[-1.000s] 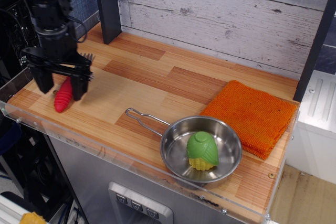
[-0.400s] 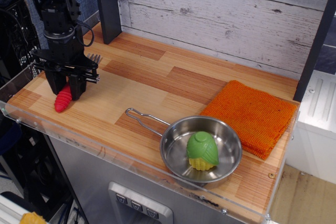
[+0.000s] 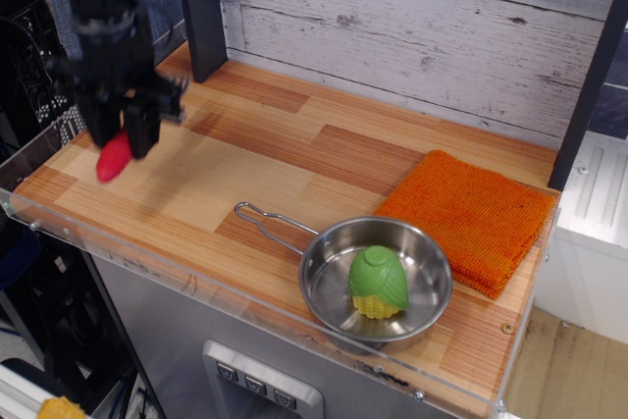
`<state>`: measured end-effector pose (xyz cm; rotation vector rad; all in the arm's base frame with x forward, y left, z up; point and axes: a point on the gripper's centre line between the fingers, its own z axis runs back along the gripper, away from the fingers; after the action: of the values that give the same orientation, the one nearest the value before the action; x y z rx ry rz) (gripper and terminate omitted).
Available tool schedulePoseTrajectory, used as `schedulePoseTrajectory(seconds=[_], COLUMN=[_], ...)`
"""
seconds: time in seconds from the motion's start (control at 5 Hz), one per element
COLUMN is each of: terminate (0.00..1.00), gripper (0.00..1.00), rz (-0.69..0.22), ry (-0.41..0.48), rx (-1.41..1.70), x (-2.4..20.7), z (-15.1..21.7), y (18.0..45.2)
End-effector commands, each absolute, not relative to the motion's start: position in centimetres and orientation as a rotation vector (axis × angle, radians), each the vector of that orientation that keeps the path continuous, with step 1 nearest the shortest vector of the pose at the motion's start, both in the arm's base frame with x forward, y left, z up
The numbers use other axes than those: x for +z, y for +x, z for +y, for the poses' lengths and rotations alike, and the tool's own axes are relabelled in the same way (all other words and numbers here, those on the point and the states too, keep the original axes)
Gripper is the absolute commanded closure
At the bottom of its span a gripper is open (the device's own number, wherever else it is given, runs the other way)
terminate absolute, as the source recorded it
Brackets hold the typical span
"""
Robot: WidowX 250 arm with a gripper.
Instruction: Place the red handled utensil on the orange cloth.
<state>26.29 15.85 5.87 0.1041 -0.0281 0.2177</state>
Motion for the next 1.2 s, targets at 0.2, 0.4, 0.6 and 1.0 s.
schedulePoseTrajectory(seconds=[0.2,0.4,0.6,1.0], terminate=[0.0,0.0,0.0,0.0], gripper=[1.0,1.0,1.0,1.0], rz=[-0.148,-0.149,-0.141,-0.081], ry=[0.029,0.015,0.008,-0.016], rx=[0.01,-0.021,0.015,0.154], x=[11.6,10.2,8.8,5.1], z=[2.7,-2.3,-6.9,-10.8], y=[28.8,30.2,32.1,35.5])
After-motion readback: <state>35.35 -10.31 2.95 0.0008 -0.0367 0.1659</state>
